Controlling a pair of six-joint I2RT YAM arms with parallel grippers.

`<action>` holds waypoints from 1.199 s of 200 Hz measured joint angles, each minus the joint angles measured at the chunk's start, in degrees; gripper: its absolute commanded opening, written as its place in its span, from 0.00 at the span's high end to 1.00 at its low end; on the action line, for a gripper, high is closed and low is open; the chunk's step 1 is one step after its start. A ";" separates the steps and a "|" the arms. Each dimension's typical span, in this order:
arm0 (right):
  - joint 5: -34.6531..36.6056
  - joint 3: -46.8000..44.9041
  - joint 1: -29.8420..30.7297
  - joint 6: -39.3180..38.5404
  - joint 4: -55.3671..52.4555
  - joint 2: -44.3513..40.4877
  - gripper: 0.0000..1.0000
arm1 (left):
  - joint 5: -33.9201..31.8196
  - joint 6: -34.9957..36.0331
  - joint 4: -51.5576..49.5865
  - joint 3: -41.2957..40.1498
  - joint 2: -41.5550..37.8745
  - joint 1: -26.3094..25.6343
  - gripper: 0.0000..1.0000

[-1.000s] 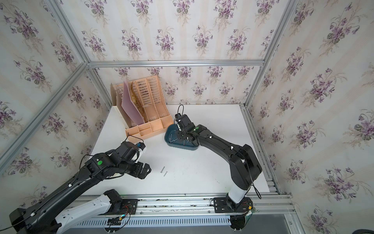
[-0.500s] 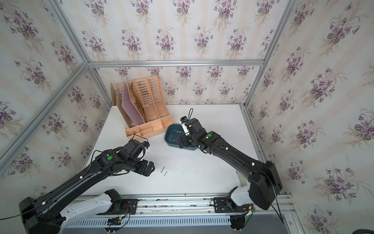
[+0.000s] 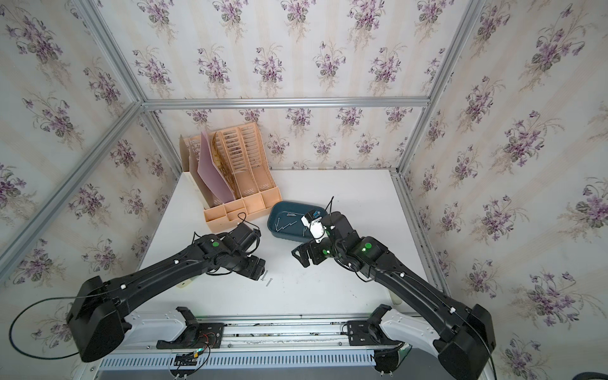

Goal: Put the screws on the desktop into the storage box
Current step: Pick up the screw from the center of the board.

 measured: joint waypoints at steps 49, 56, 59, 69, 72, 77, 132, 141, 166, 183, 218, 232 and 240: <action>-2.08 -5.49 0.04 2.71 -0.07 -3.93 0.00 | -0.79 -0.13 2.29 0.50 6.19 -0.85 0.25; -2.16 -5.75 0.04 2.78 -0.07 -4.24 0.00 | -0.81 -0.13 2.71 0.50 7.13 -1.03 0.26; -2.21 -5.79 0.04 2.82 -0.07 -4.33 0.00 | -0.79 -0.13 2.78 0.50 7.45 -1.07 0.27; -2.32 -5.84 0.04 3.19 -0.04 -4.59 0.00 | -0.81 -0.13 3.26 0.52 8.39 -1.11 0.28; -2.34 -5.84 0.04 3.19 -0.02 -4.66 0.00 | -0.83 -0.13 3.34 0.55 8.63 -1.16 0.28; -2.45 -5.86 0.04 3.19 -0.02 -4.76 0.00 | -0.83 -0.13 3.61 0.57 9.09 -1.22 0.29; -2.51 -6.27 0.04 3.82 0.00 -4.83 0.00 | -1.25 -0.59 4.87 0.59 12.96 -2.34 0.40; -2.51 -6.27 0.04 3.82 0.00 -4.79 0.00 | -1.38 -0.79 4.92 0.59 13.51 -2.58 0.41; -2.51 -6.25 0.04 3.80 0.00 -4.74 0.00 | -1.55 -1.20 5.66 0.55 15.02 -3.06 0.47; -2.47 -6.27 0.04 3.80 0.00 -4.79 0.00 | -2.08 -1.66 5.95 0.70 16.22 -3.50 0.51; -1.99 -6.32 0.04 3.78 0.00 -4.83 0.00 | -3.02 -2.51 6.12 1.40 18.47 -4.55 0.58; -1.84 -6.32 0.04 3.76 0.00 -4.83 0.00 | -3.19 -2.73 6.27 1.42 19.23 -4.90 0.60; -1.81 -6.32 0.04 3.74 0.00 -4.81 0.00 | -3.28 -2.93 6.32 1.62 19.47 -5.11 0.62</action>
